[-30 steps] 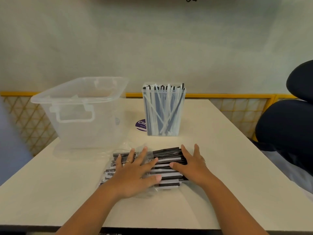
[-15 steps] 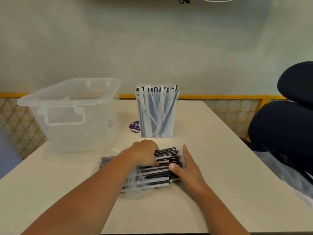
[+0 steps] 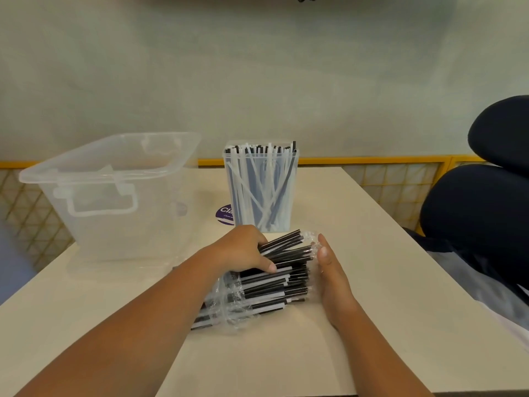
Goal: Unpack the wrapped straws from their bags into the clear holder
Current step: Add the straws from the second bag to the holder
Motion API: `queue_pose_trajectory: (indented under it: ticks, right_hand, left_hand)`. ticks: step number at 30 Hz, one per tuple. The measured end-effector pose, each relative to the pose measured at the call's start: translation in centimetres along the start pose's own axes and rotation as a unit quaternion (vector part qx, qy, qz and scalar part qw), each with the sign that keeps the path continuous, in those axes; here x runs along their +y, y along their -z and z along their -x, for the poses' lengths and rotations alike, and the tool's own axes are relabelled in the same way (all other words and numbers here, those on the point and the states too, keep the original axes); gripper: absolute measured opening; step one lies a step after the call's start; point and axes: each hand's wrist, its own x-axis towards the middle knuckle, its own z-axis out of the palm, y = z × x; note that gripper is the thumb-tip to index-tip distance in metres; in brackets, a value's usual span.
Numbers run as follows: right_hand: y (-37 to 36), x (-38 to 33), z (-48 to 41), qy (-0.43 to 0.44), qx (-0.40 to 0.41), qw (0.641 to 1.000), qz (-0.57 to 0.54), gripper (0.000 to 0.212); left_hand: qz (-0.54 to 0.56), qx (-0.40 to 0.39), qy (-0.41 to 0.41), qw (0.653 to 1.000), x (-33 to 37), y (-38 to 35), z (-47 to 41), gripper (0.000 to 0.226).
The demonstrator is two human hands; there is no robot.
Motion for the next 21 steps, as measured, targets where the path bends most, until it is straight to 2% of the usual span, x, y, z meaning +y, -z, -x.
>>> queue_pose_trajectory:
  ticks: [4, 7, 11, 17, 21]
  right_hand:
    - [-1.0, -2.7, 1.4, 0.021, -0.007, 1.0, -0.001, 0.077]
    - [-1.9, -4.2, 1.8, 0.04, -0.028, 0.999, 0.018, 0.079]
    - [-1.9, -3.5, 1.4, 0.04, -0.041, 0.998, 0.015, 0.09]
    - [-1.5, -2.2, 0.7, 0.014, -0.056, 0.998, 0.006, 0.094]
    - [-1.5, -1.9, 0.7, -0.005, -0.029, 0.999, 0.026, 0.117]
  left_hand:
    - [-0.021, 0.003, -0.007, 1.0, 0.8, 0.1, 0.2, 0.025]
    - [-0.042, 0.013, -0.028, 0.999, 1.2, -0.1, 0.1, 0.007]
    - [-0.046, -0.004, -0.042, 0.998, 1.5, -0.1, -0.1, 0.021]
    - [-0.063, -0.006, -0.047, 0.997, 1.7, -0.1, -0.3, 0.027]
    - [-0.046, 0.018, -0.053, 0.997, 2.5, 0.5, -0.1, 0.025]
